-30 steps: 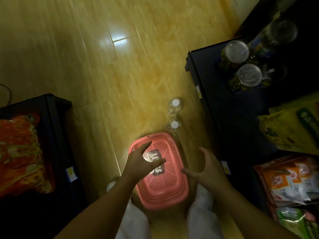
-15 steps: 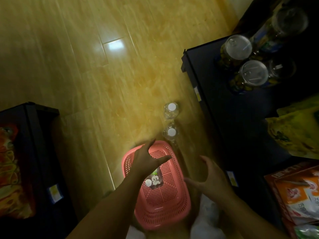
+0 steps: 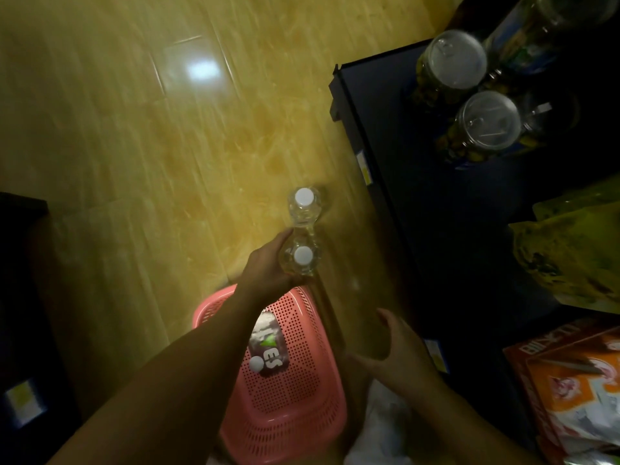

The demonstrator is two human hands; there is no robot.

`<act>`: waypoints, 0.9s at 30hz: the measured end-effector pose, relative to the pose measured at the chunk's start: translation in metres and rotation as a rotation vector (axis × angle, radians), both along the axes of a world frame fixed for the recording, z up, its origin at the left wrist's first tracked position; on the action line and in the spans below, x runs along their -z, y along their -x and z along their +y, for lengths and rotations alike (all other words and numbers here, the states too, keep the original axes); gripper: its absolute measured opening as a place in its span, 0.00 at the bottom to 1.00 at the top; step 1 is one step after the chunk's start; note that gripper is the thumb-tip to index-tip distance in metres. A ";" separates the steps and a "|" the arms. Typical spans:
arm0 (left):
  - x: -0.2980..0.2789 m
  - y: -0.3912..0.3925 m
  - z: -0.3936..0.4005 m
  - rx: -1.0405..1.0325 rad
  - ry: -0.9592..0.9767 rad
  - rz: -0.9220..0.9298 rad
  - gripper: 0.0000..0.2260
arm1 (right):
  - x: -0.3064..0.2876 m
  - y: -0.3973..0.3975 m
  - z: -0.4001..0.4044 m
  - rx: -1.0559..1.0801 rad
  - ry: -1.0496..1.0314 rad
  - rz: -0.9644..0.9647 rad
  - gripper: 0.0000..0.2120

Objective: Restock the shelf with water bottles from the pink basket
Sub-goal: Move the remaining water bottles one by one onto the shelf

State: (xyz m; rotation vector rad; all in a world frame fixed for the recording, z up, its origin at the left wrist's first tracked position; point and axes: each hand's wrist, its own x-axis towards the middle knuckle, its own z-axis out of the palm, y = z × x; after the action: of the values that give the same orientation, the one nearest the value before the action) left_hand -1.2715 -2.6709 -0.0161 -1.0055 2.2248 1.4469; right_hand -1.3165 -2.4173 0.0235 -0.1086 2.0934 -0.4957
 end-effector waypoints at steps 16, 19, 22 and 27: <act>0.046 -0.005 0.003 -0.034 -0.004 0.116 0.37 | 0.026 -0.007 0.003 -0.046 -0.034 -0.094 0.49; 0.050 -0.006 0.003 -0.045 -0.006 0.138 0.36 | 0.027 -0.007 0.003 -0.075 -0.041 -0.104 0.45; 0.049 -0.006 0.007 -0.088 -0.008 0.162 0.36 | 0.029 -0.007 0.004 -0.098 -0.043 -0.117 0.43; 0.051 -0.006 0.011 -0.119 0.005 0.192 0.33 | 0.032 -0.009 0.008 -0.139 -0.052 -0.139 0.45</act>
State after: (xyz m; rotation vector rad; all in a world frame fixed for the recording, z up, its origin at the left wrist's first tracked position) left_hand -1.2656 -2.6596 -0.0673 -1.0575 2.3359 1.6542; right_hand -1.3075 -2.4094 -0.0088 -0.1826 1.9457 -0.3546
